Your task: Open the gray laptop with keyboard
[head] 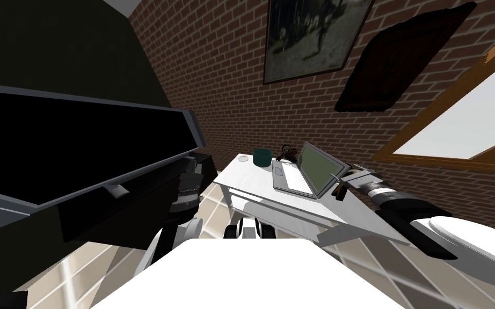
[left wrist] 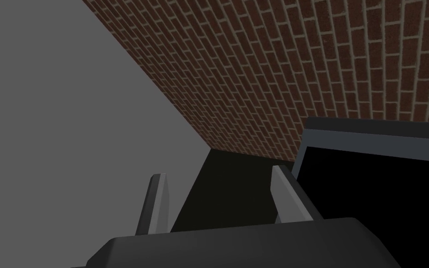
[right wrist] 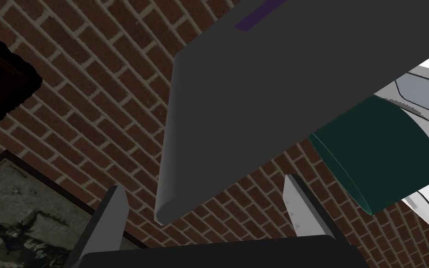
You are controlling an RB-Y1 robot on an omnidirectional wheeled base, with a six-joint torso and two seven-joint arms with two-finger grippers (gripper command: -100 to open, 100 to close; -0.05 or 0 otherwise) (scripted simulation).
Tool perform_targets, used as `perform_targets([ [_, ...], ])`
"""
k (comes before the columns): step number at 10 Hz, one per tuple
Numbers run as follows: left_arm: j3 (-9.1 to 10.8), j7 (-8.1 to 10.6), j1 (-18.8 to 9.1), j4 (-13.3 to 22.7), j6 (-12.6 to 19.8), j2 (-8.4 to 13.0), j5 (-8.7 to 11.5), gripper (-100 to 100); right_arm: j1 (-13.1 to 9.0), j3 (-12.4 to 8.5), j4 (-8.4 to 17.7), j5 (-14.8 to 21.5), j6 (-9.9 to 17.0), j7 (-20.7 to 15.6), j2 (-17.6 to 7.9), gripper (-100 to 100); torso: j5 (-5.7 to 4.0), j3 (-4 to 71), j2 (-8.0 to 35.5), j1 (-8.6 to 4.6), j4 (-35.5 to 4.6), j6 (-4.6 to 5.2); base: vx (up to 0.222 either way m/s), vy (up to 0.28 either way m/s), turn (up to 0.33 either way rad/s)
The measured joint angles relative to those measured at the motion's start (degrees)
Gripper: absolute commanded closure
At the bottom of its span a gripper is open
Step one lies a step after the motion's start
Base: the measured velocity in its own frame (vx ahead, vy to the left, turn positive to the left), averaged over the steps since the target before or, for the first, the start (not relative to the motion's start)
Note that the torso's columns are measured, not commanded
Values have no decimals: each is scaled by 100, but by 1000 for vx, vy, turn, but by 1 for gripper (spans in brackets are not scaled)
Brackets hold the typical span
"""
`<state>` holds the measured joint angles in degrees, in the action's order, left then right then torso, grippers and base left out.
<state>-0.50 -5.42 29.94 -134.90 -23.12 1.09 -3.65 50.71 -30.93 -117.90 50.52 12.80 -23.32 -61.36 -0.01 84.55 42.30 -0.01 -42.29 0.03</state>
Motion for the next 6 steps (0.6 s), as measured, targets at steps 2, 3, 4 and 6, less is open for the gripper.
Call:
perform_targets([
  [2, 0, 0, 1, 0, 0, 0, 0, 0, 18, -52, 30, -35, -26, 21, -39, 100, -1, 11, -12, -2, 6, -4, 38, -13, -4],
  [3, 0, 0, 0, 0, 0, 0, 0, 0, 7, -75, 35, -34, -11, 21, -39, 100, -11, -5, 4, 4, 8, -9, 30, 56, 13],
  [4, -1, 0, 0, 0, 0, -1, 0, 0, 57, -78, 9, 95, 74, -51, -60, 100, -19, -3, -7, 15, 20, -8, 51, 110, 9],
  [6, -1, 0, 0, 0, 0, -1, 0, 0, 201, -31, -66, 387, 264, -266, -70, 100, -21, 10, -26, 15, 31, -12, 57, 128, 2],
])
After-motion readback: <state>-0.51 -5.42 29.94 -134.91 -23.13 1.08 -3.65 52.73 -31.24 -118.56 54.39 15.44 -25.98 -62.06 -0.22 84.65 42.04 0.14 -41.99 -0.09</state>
